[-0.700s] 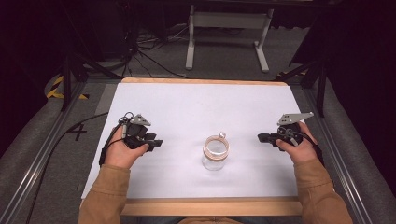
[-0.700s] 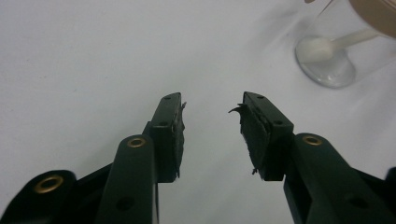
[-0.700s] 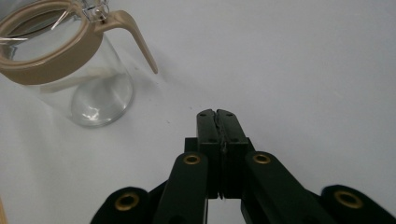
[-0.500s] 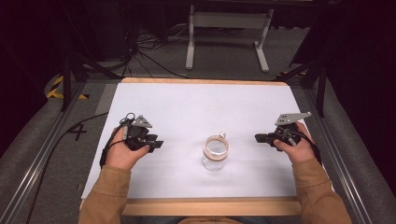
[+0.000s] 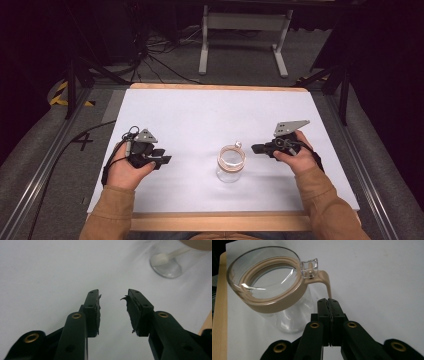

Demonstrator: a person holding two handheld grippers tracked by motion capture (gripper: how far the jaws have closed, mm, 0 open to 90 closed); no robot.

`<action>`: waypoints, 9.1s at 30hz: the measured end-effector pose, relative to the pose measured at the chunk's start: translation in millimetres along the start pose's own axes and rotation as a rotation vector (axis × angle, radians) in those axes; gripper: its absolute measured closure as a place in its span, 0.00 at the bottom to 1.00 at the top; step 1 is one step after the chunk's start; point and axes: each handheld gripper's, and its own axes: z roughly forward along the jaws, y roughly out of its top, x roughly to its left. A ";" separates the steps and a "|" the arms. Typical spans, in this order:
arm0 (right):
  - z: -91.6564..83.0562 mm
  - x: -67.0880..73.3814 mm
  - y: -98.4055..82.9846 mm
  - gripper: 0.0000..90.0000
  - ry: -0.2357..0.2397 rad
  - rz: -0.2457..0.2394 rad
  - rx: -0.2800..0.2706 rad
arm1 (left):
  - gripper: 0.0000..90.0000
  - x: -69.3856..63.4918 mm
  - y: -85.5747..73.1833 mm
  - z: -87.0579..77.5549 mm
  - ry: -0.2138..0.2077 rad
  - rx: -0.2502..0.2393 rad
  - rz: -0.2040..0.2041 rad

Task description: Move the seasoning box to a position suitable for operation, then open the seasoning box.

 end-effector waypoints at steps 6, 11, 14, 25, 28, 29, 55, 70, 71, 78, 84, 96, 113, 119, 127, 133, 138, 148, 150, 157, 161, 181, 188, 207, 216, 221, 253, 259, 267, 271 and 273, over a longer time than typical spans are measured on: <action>21.4 -0.3 0.0 1.00 0.030 -0.010 0.009 | 0.69 0.3 -7.0 -4.7 0.012 -0.014 -0.014; 30.8 -2.4 0.1 1.00 0.032 0.006 0.005 | 0.66 0.2 -11.1 -7.9 0.024 -0.009 -0.022; 34.8 -2.8 0.6 1.00 0.026 -0.008 0.010 | 0.66 0.6 -13.0 -8.9 0.022 -0.014 -0.032; 45.7 -5.3 3.6 1.00 0.015 -0.018 0.012 | 0.65 -0.6 -20.7 -12.8 0.035 -0.008 -0.046; 49.2 -6.4 4.7 1.00 0.022 -0.015 0.008 | 0.65 -0.3 -24.0 -14.5 0.037 -0.009 -0.053; 51.5 -7.2 5.4 1.00 0.033 -0.012 0.000 | 0.65 -0.1 -25.2 -14.6 0.040 -0.012 -0.052; 55.4 -11.3 7.5 1.00 0.044 -0.034 0.018 | 0.64 -1.3 -29.3 -12.6 0.036 0.009 -0.061; 53.4 -13.7 7.3 1.00 0.044 -0.042 0.000 | 0.64 -1.5 -28.0 -8.3 0.028 0.011 -0.055; 50.5 -14.1 7.0 1.00 0.039 -0.037 0.000 | 0.64 -1.2 -26.7 -8.7 0.025 0.021 -0.050; 18.9 -11.1 3.4 1.00 -0.023 -0.019 -0.035 | 0.64 0.5 -13.9 1.0 0.005 0.013 -0.039; -6.7 -3.2 -0.9 1.00 -0.041 0.011 -0.063 | 0.64 -2.1 3.1 15.8 -0.026 0.013 -0.015; -37.4 5.1 -13.7 1.00 -0.078 0.045 -0.088 | 0.63 -5.3 24.9 31.7 -0.082 0.003 0.018; -44.6 5.3 -16.1 1.00 -0.099 0.064 -0.091 | 0.62 -7.4 26.5 33.9 -0.093 0.002 0.021; -41.1 11.3 -4.9 1.00 -0.093 0.035 -0.099 | 0.60 -5.9 23.4 24.5 -0.091 -0.017 0.014; -27.2 12.3 29.1 1.00 -0.038 -0.024 -0.096 | 0.60 -8.4 20.3 19.1 -0.083 -0.019 0.009; -6.5 8.6 51.6 1.00 -0.012 -0.039 -0.088 | 0.60 -6.0 18.5 17.8 -0.085 -0.018 0.010; 10.7 2.4 61.1 1.00 0.026 -0.032 -0.064 | 0.60 -4.9 18.0 19.1 -0.093 -0.020 0.009; 27.5 -5.3 59.5 1.00 0.040 -0.014 -0.031 | 0.60 -4.9 18.8 20.7 -0.094 -0.015 0.013; 28.1 -5.9 58.7 1.00 0.043 -0.017 -0.034 | 0.60 -5.4 18.9 20.9 -0.095 -0.014 0.014; 29.0 -4.7 58.3 1.00 0.050 -0.019 -0.034 | 0.60 -8.1 20.1 22.4 -0.097 -0.012 0.024; 29.2 -5.8 57.9 1.00 0.054 -0.009 -0.037 | 0.61 -11.3 21.2 24.4 -0.107 -0.007 0.029; 32.2 -9.8 53.9 1.00 0.026 -0.016 -0.012 | 0.79 -71.4 52.2 49.4 -0.271 -0.101 0.167; 33.0 -9.9 54.2 1.00 0.026 -0.011 -0.008 | 0.93 -92.9 76.2 59.0 -0.332 -0.234 0.204; 32.1 -11.8 53.3 1.00 0.032 0.007 -0.016 | 1.00 -95.2 97.0 55.3 -0.281 -0.287 0.208; 9.3 -19.3 38.7 1.00 -0.007 0.033 -0.059 | 1.00 -86.8 107.5 60.5 -0.278 -0.297 0.176; -4.1 -21.4 23.5 1.00 -0.022 0.054 -0.072 | 1.00 -81.8 115.6 63.7 -0.261 -0.304 0.160; -51.1 -5.1 -6.9 0.97 -0.084 0.084 -0.165 | 0.79 -60.4 92.1 26.3 -0.196 -0.293 0.096; -64.0 -5.8 -9.9 0.94 -0.111 0.100 -0.169 | 0.73 -47.3 69.5 3.6 -0.155 -0.256 0.105; -74.4 -13.5 -19.5 0.91 -0.143 0.123 -0.145 | 0.64 -21.7 40.6 -5.9 -0.083 -0.199 0.082; -77.6 -19.9 -27.0 0.87 -0.185 0.151 -0.091 | 0.61 -8.3 29.6 -8.9 -0.055 -0.138 0.054; -79.0 -23.1 -30.8 0.86 -0.206 0.162 -0.058 | 0.59 -2.2 24.8 -9.0 -0.052 -0.110 0.023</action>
